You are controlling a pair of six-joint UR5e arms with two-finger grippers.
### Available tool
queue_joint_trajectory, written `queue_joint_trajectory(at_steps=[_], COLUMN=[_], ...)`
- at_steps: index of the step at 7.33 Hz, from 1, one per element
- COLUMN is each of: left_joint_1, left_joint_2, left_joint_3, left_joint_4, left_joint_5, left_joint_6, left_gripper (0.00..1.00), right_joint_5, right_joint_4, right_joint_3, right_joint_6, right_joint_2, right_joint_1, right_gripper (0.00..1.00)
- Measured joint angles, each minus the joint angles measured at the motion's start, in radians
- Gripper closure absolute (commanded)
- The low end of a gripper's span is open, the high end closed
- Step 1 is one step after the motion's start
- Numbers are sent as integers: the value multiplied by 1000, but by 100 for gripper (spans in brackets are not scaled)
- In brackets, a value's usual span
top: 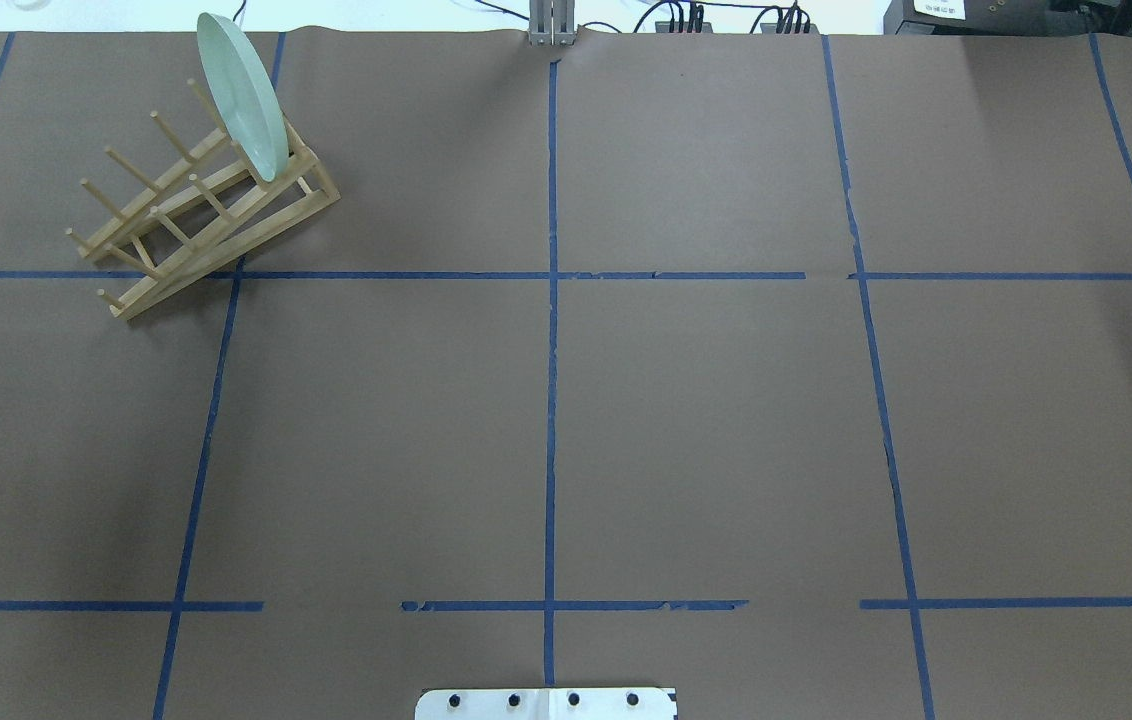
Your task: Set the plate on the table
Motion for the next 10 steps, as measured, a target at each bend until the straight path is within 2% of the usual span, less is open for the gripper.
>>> queue_joint_trajectory(at_steps=[7,9,10], left_joint_1=[-6,-9,9], left_joint_2=[26,49,47], left_joint_3=[1,-12,-12], left_joint_4=[-25,-157,-285], left_joint_5=[-15,-82,-98], left_joint_6=[-7,-97,-276], left_gripper=[0,0,0], right_joint_5=[0,0,0], right_joint_4=[0,0,0], right_joint_3=[0,0,0], right_joint_6=[0,0,0], right_joint_2=[0,0,0], right_joint_1=[0,0,0], right_gripper=[0,0,0])
